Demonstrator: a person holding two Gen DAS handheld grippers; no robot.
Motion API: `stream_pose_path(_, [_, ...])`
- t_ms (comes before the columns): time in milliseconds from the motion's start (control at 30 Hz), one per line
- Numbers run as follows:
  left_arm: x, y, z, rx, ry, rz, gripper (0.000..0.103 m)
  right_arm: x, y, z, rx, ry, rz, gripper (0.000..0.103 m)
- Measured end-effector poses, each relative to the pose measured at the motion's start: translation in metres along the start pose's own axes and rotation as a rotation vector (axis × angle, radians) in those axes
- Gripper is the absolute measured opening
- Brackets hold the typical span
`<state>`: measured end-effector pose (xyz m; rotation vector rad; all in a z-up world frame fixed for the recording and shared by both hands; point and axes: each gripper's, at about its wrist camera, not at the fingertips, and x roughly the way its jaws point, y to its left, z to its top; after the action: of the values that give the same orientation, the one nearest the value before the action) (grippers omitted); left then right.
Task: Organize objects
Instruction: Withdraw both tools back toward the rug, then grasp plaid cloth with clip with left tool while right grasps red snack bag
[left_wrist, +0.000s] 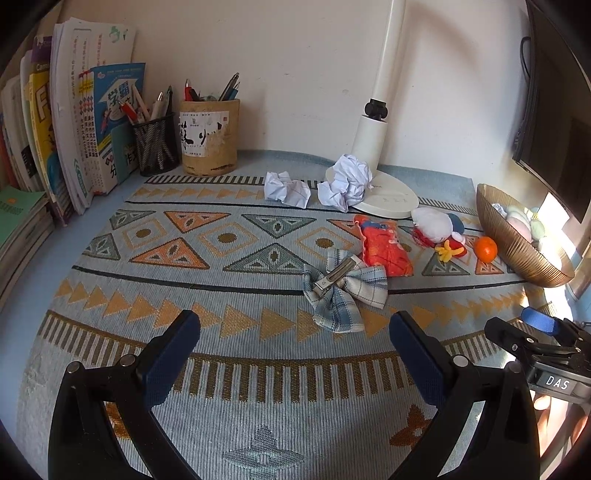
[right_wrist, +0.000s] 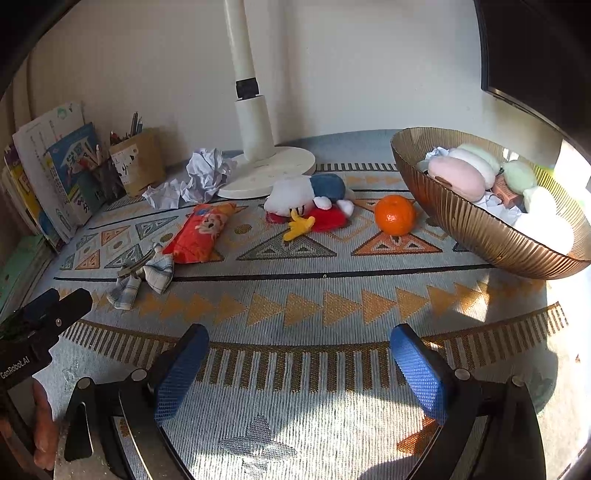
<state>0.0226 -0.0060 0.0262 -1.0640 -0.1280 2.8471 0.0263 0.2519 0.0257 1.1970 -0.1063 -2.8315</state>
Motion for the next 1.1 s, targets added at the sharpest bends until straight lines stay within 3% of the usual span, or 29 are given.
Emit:
stream_pose_path(900, [0.000,-0.003,0.001,0.012,0.002,-0.010,0.102,0.002,0.001,0.002,0.001,0.014,-0.006,0.099])
stream_pose_path(1033, [0.006,-0.012,0.007,0.113,0.066,-0.054,0.102,0.009,0.007,0.016,0.036,0.095,0.127,0.099])
stream_pose_path(1100, [0.012,-0.017,0.014,0.190,0.108,-0.067,0.102,0.011,0.015,0.030,0.054,0.116,0.153,0.099])
